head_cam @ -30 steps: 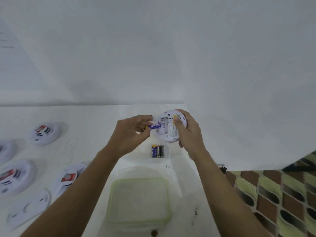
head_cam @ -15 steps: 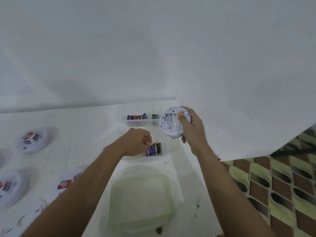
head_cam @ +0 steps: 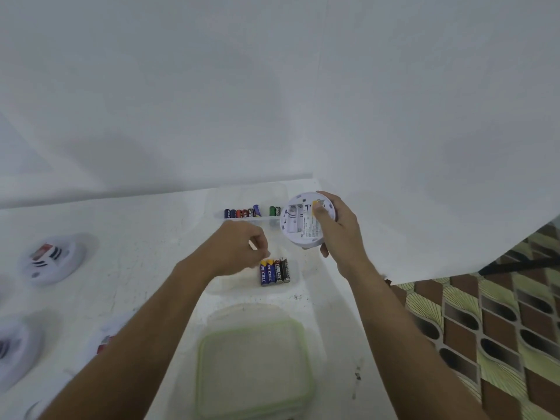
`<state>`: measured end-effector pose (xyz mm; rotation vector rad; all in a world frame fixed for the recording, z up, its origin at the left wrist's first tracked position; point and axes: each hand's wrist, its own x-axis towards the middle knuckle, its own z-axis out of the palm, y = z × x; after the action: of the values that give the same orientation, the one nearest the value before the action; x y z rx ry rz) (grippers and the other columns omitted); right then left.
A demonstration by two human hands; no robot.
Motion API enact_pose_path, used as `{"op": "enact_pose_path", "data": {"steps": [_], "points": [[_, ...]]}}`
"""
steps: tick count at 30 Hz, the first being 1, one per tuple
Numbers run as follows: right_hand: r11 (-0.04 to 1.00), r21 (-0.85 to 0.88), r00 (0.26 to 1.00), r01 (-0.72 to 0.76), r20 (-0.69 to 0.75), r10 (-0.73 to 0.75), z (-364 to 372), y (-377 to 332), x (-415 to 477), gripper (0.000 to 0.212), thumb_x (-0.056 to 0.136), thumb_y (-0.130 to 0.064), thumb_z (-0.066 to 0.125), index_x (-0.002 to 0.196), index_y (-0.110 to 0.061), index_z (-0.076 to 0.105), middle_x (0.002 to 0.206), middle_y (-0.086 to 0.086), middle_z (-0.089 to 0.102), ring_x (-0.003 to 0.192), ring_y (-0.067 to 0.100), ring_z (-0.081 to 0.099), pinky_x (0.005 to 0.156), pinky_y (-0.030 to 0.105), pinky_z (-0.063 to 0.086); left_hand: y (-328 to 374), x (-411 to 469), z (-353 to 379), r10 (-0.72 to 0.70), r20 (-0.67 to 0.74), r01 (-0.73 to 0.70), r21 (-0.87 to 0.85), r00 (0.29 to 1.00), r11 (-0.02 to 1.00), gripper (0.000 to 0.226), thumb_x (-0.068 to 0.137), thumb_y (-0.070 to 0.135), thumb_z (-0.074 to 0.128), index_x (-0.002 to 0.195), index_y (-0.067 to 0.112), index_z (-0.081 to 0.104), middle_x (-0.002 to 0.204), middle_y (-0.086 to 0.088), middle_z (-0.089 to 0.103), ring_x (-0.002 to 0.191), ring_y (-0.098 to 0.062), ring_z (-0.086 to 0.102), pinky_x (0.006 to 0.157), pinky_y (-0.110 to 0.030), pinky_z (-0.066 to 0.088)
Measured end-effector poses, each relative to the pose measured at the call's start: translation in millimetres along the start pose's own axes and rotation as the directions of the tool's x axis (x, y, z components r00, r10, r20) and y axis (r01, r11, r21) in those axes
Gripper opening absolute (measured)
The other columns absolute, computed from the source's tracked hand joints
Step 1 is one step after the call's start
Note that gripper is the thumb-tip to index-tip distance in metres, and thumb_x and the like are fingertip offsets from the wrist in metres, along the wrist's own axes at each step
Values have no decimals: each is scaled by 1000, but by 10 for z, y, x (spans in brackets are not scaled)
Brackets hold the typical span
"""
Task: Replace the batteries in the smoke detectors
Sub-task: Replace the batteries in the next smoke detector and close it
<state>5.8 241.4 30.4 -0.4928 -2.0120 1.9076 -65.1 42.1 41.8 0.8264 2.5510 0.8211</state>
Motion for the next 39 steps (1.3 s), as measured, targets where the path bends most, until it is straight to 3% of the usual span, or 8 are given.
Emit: {"op": "enact_pose_path", "data": {"steps": [4, 7, 14, 22, 28, 33, 36, 39], "points": [[1000, 18, 1000, -6, -18, 7, 26, 10, 53, 20, 102, -27, 53, 120, -30, 62, 101, -4, 69, 67, 10, 61, 38, 23, 38, 106, 187, -236, 29, -107, -37, -77, 994, 996, 13, 87, 28, 70, 78, 18, 70, 69, 6, 71, 61, 0, 66, 58, -10, 50], [1000, 7, 1000, 0, -27, 1, 13, 20, 100, 19, 103, -26, 53, 119, -29, 62, 99, -5, 69, 67, 10, 62, 38, 23, 39, 65, 492, -294, 28, -223, -33, -19, 974, 999, 8, 88, 21, 65, 83, 19, 71, 79, 9, 70, 67, 1, 62, 54, -5, 40], [1000, -10, 1000, -3, -24, 3, -9, 52, 205, 19, 103, -27, 53, 119, -31, 62, 99, -6, 69, 64, 6, 62, 38, 22, 39, -280, 1219, -200, -206, -129, 233, 255, 970, 938, 37, 89, 34, 68, 115, 10, 63, 119, -9, 62, 106, -24, 58, 81, -28, 44], [999, -39, 999, -10, -32, 9, -8, 92, 314, 20, 102, -27, 54, 120, -30, 63, 92, -9, 68, 62, 8, 61, 38, 23, 40, -257, 1365, -152, -217, 30, 184, 426, 976, 886, 29, 75, 35, 77, 76, 17, 55, 80, -5, 51, 71, -23, 42, 67, -29, 40], [999, -34, 999, -16, -48, 14, -8, 79, 342, 20, 102, -27, 54, 121, -29, 62, 91, -8, 68, 60, 6, 61, 38, 24, 40, -285, 1285, -158, -144, 4, 139, 238, 990, 961, 30, 78, 19, 72, 100, 27, 53, 90, -3, 63, 84, -23, 59, 69, -32, 47], [1000, -17, 998, -18, -59, 17, -8, 70, 300, 20, 102, -27, 54, 120, -30, 62, 95, -7, 69, 65, 10, 62, 38, 23, 40, -129, 1085, -208, 4, -174, -10, -34, 985, 999, 27, 88, 10, 54, 107, 28, 63, 95, -6, 60, 71, -18, 64, 60, -30, 54], [1000, 1, 998, -14, -64, 14, -11, 60, 253, 16, 102, -27, 54, 114, -34, 62, 94, -7, 69, 64, 8, 62, 38, 23, 40, 14, 887, -240, 18, -212, -74, -261, 977, 963, 38, 92, 7, 50, 116, 33, 66, 100, 2, 58, 68, -7, 66, 52, -19, 48], [1000, -1, 997, -11, -72, 11, -5, 51, 210, 15, 102, -27, 54, 113, -36, 61, 94, -8, 69, 65, 7, 63, 38, 23, 40, 151, 680, -248, 77, -245, -175, -410, 967, 895, 33, 87, 4, 59, 109, 28, 64, 94, 7, 66, 69, -19, 64, 56, -25, 45]]}}
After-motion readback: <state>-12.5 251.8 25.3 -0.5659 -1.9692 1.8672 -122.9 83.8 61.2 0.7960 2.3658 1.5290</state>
